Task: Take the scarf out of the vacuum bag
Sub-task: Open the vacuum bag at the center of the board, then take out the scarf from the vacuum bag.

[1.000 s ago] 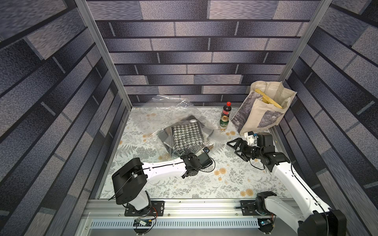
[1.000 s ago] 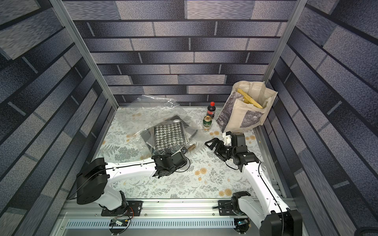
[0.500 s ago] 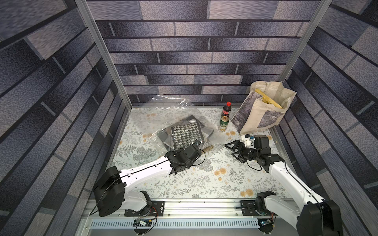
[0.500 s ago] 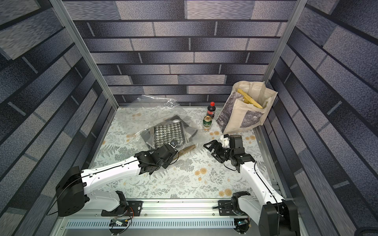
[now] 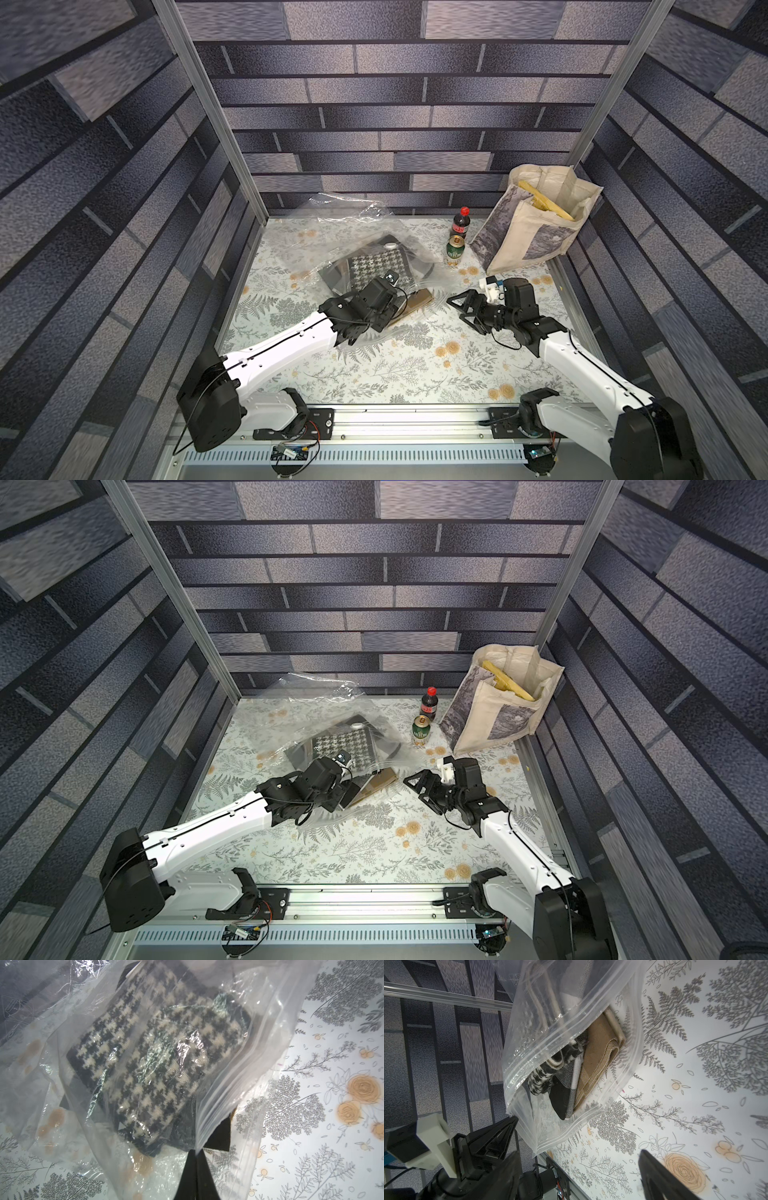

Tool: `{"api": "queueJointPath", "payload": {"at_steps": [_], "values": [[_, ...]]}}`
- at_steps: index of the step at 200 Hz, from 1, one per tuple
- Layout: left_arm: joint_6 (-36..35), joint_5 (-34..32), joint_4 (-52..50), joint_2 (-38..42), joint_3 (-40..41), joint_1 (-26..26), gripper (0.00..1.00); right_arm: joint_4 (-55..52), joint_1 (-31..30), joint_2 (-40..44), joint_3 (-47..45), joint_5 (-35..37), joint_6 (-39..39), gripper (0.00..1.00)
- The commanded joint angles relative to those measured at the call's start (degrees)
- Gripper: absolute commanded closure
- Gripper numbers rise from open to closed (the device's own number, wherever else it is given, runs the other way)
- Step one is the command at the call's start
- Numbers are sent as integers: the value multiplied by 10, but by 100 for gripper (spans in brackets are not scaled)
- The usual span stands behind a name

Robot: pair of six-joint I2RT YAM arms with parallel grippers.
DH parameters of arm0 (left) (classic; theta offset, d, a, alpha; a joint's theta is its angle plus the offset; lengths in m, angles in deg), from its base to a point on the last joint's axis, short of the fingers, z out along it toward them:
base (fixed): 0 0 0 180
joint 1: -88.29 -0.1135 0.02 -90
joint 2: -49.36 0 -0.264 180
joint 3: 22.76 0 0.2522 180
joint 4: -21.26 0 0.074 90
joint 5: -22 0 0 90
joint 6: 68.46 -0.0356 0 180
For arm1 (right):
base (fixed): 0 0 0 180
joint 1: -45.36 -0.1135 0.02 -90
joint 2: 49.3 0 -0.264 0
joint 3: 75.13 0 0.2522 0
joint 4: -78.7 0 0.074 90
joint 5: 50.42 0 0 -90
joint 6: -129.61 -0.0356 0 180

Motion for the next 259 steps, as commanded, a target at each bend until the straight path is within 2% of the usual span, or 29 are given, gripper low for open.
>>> {"api": "queueJointPath", "payload": {"at_steps": [1,56,105,150,208,247,259], "values": [[-8,106,-43,36,-39,-40,100,33,-14,-9,0,16,-15,10],[-31,132,-107,57,-106,-85,100,108,-71,-50,4,45,-32,11],[-46,127,-123,41,-150,-94,100,219,-136,-108,22,125,-55,10],[-44,126,-103,50,-123,-105,100,373,-178,-185,22,182,-109,12],[-32,115,-73,71,-91,-118,100,601,-252,-372,47,211,-229,12],[-33,117,-68,76,-81,-122,100,739,-295,-454,62,252,-255,14],[-33,116,-68,74,-79,-123,100,744,-301,-457,64,264,-257,14]]}}
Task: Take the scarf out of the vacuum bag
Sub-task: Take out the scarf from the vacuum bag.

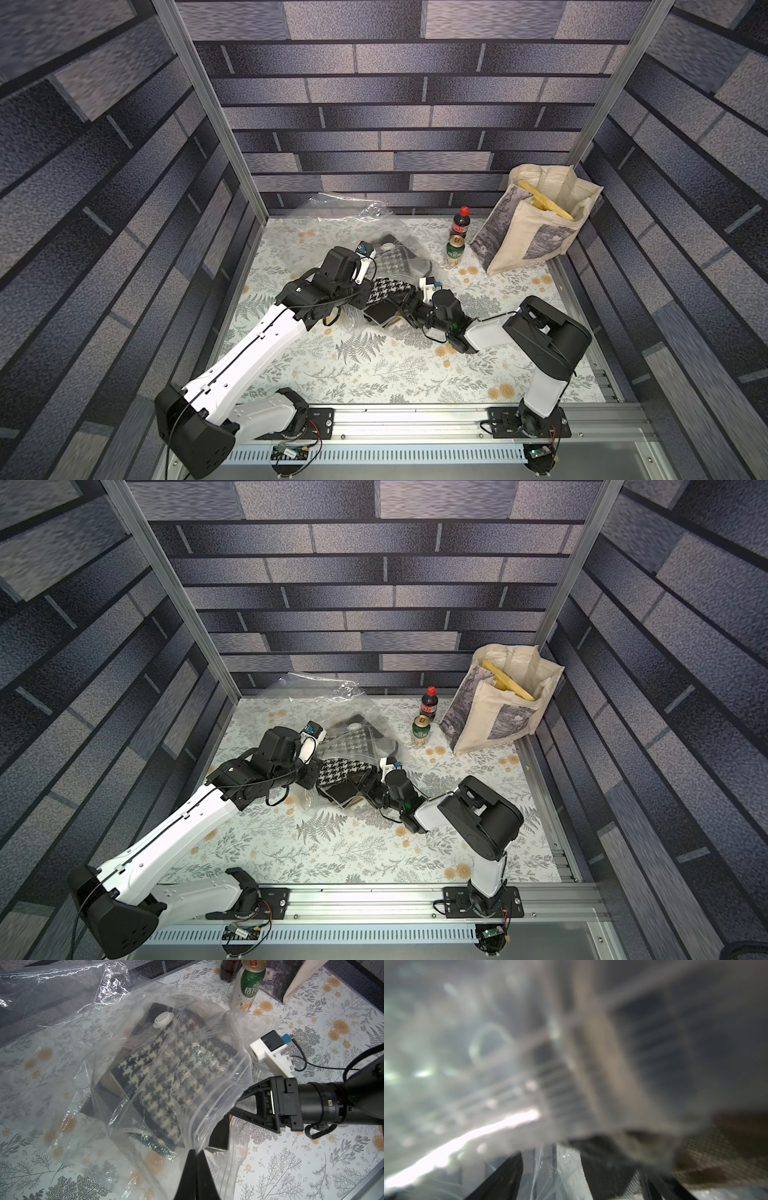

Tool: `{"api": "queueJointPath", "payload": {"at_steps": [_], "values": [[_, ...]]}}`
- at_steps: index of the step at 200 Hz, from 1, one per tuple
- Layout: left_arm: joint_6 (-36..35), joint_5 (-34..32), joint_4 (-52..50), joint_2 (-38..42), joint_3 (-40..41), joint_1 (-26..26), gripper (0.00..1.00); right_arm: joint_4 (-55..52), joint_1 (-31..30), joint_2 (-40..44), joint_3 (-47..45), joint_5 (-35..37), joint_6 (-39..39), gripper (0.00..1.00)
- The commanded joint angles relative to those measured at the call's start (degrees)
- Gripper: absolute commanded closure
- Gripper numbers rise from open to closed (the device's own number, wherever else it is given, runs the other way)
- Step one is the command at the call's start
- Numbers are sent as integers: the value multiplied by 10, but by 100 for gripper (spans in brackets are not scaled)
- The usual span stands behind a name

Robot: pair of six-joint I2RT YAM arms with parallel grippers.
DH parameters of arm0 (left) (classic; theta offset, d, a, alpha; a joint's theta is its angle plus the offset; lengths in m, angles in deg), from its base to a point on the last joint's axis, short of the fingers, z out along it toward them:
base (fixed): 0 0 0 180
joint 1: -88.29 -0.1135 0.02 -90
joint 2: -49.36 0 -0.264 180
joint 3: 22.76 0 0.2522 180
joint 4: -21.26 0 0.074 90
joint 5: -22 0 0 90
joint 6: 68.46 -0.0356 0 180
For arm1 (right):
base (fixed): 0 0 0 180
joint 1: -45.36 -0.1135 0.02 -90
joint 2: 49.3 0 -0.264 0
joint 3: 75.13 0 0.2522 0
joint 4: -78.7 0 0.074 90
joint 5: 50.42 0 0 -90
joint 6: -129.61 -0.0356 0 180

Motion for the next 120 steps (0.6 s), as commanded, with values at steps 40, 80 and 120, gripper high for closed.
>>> {"api": "queueJointPath", "payload": {"at_steps": [40,80,120], "values": [[0,-1,6,2,12,-6,100,33,-16,18,36,29,-20,13],[0,1,3,-6,12,-4,100,-272,-42,108,73,68,-5,11],[-2,1,3,-10,12,-4,100,-438,-65,190,96,133,19,7]]}}
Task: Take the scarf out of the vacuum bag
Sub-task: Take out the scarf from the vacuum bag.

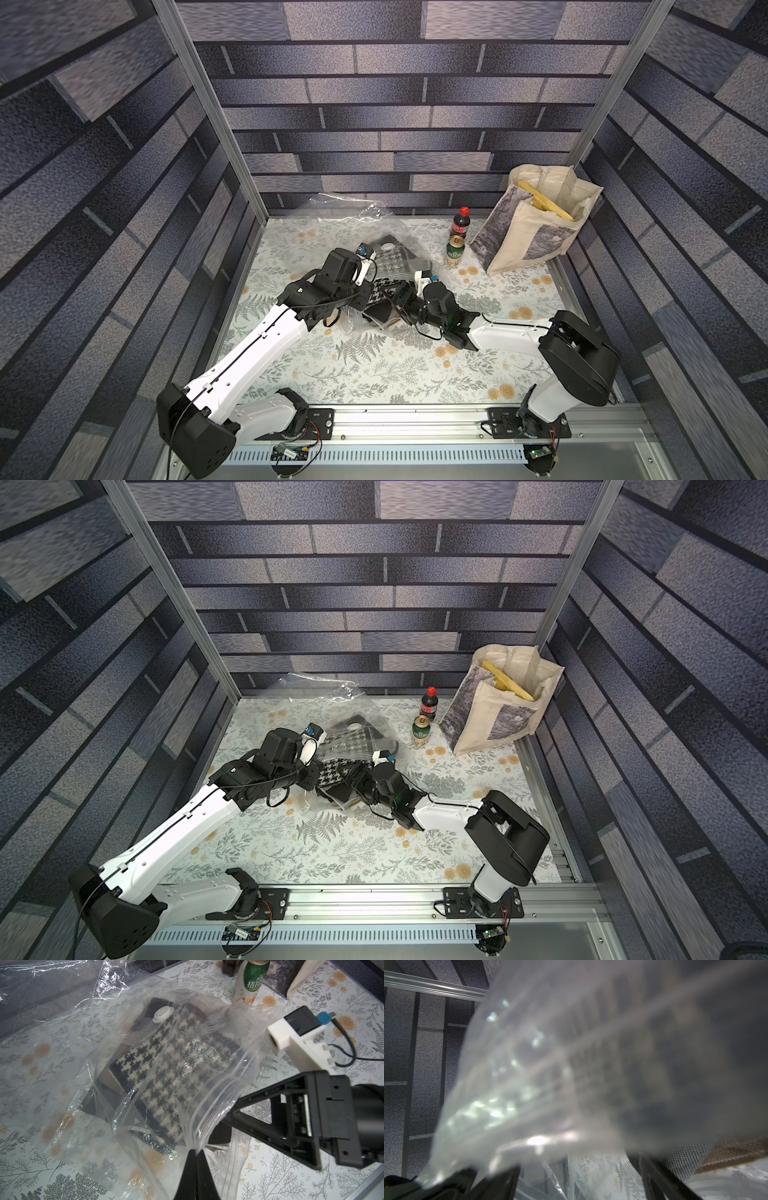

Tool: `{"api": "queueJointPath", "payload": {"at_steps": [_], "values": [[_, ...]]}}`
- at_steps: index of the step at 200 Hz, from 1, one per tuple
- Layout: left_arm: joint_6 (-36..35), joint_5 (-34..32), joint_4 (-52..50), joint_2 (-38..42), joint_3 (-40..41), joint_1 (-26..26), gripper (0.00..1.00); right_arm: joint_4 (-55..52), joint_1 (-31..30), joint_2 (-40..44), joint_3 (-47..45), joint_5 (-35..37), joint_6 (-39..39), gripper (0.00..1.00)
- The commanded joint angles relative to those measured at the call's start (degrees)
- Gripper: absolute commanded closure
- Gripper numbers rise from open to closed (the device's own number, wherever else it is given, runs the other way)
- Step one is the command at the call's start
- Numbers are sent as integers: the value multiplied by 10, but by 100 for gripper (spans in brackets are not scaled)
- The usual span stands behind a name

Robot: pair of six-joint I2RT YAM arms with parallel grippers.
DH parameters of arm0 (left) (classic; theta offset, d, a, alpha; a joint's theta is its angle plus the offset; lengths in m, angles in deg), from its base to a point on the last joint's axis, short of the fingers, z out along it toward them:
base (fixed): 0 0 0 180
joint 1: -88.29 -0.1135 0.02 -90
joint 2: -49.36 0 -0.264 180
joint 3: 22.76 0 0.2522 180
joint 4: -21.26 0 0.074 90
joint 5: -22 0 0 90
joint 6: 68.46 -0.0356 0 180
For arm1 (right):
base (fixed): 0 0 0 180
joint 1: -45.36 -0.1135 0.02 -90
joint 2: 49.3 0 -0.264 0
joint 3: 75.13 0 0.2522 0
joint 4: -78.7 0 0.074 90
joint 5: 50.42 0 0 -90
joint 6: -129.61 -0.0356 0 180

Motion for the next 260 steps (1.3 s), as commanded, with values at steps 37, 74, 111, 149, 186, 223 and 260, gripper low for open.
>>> {"api": "queueJointPath", "payload": {"at_steps": [37,74,111,149,186,223,260], "values": [[-1,1,3,1,7,-2,100,-100,-10,13,14,34,-2,7],[1,12,12,6,13,-3,100,74,-10,-25,-29,59,-2,9],[1,14,15,3,15,-3,100,148,-9,-69,-22,69,-4,9],[3,15,17,7,18,-2,100,197,-9,-125,-14,73,-36,10],[1,15,20,10,20,-2,100,235,-9,-150,-13,88,-34,11],[0,16,20,8,20,-2,100,250,-7,-169,0,97,-33,11],[0,14,19,9,22,-2,100,220,-3,-183,5,111,-59,12]]}}
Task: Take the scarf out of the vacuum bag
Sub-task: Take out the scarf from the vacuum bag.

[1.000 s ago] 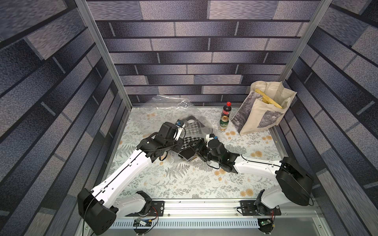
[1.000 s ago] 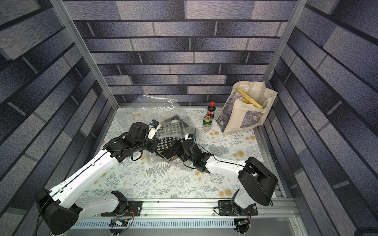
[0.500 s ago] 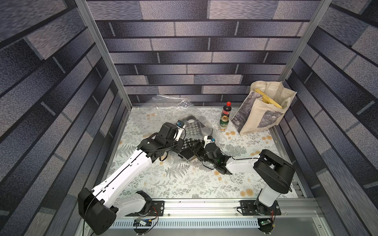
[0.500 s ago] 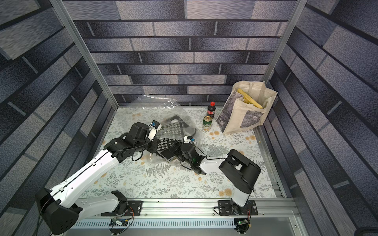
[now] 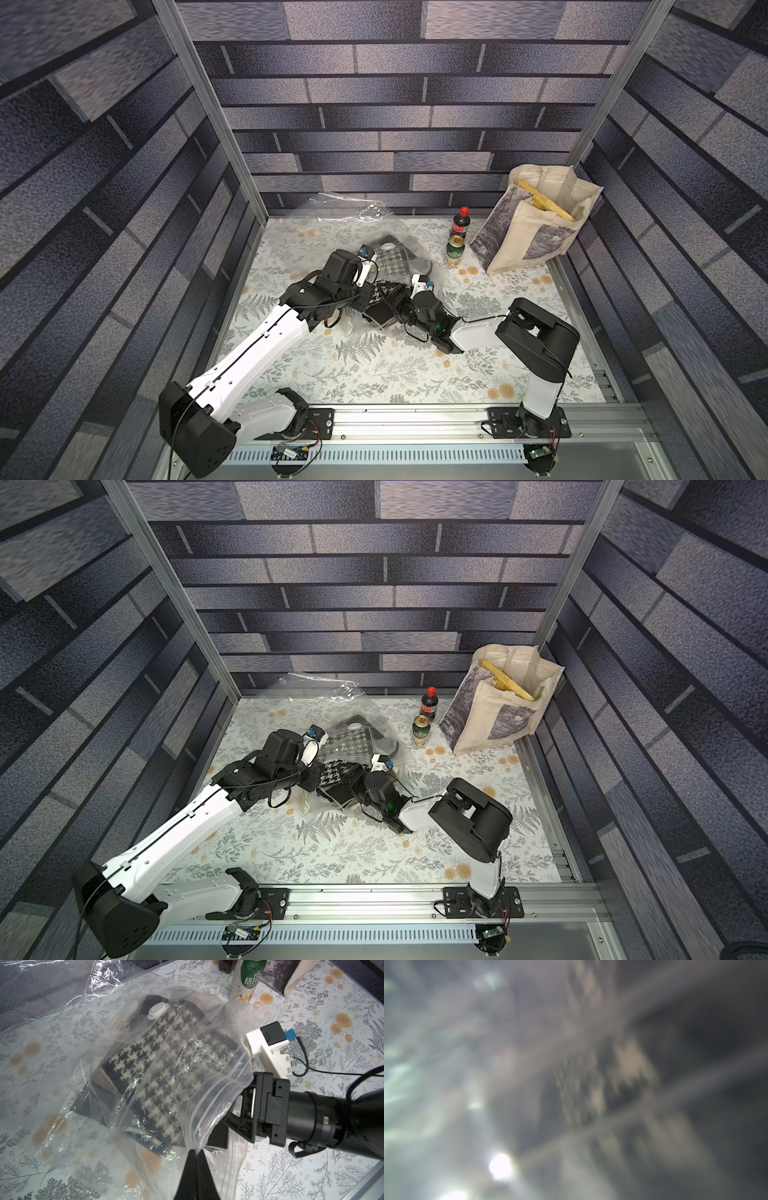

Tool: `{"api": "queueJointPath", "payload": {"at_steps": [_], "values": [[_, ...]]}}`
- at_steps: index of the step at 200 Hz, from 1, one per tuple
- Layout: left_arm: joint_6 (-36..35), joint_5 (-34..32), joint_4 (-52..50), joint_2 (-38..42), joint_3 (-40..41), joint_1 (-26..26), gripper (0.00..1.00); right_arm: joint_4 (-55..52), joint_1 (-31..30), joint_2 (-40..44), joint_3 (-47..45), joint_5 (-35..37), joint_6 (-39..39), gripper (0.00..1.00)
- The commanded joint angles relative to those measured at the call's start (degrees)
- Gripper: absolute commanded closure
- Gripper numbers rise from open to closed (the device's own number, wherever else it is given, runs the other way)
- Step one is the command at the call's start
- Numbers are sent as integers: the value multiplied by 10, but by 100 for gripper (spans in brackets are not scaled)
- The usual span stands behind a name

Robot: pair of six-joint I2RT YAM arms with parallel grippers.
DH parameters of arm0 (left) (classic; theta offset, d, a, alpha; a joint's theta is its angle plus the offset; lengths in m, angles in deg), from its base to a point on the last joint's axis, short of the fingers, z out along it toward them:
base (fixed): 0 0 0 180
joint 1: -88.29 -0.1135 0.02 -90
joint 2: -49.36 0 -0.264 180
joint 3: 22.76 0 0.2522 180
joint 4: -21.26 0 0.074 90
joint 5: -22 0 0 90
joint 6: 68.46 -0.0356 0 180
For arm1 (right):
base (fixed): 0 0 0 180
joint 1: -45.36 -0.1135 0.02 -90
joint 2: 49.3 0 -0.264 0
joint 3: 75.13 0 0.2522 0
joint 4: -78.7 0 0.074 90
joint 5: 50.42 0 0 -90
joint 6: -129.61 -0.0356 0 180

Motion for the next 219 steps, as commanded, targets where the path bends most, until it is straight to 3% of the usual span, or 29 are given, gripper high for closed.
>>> {"api": "queueJointPath", "payload": {"at_steps": [1,105,219], "values": [[0,3,4,10,8,-2,100,-6,4,-15,7,21,-18,12],[-1,8,8,11,10,-2,100,-9,32,-14,4,98,5,13],[-4,1,8,15,11,7,100,50,62,-90,71,73,-14,14]]}}
